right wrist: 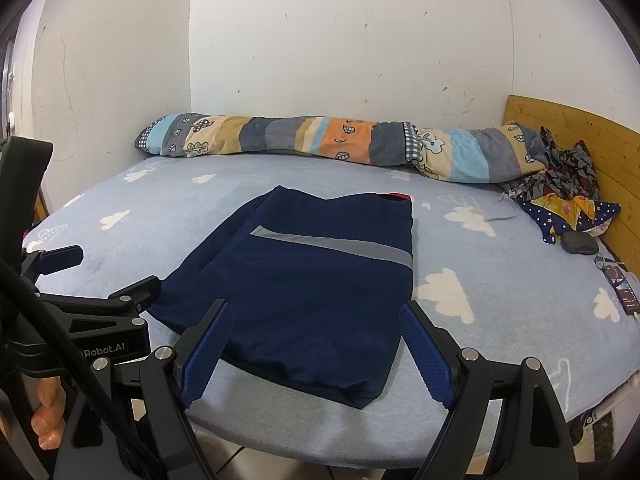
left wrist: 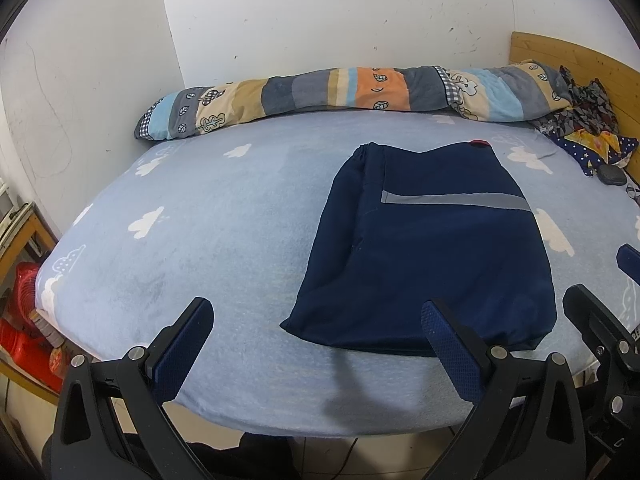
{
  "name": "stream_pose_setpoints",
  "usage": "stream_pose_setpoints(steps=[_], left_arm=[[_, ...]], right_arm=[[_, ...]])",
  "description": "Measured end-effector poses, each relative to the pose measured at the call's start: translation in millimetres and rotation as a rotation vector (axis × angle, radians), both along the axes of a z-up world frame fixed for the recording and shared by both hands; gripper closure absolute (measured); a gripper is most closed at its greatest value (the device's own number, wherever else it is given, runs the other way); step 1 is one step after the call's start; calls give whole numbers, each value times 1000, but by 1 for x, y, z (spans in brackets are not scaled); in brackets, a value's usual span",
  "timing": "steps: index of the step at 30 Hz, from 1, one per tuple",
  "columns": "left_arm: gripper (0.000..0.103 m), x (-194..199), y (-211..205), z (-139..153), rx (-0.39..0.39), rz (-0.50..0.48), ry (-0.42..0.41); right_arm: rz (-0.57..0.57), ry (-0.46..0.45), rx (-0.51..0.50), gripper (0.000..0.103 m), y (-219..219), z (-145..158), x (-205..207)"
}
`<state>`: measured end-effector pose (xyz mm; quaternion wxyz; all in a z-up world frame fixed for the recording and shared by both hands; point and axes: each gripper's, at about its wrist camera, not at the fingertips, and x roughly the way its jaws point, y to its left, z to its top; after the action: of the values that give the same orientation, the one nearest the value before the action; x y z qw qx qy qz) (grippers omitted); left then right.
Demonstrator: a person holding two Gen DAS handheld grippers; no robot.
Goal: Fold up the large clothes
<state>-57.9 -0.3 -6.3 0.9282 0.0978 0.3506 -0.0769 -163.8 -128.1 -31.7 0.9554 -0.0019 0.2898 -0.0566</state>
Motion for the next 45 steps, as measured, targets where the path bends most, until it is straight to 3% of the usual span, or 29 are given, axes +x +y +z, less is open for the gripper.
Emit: stream_pose_setpoints(steps=[45], left_arm=[[0, -1, -4, -5, 5, 10, 4]], right_arm=[[-10, -3, 2, 14, 1, -3, -2]])
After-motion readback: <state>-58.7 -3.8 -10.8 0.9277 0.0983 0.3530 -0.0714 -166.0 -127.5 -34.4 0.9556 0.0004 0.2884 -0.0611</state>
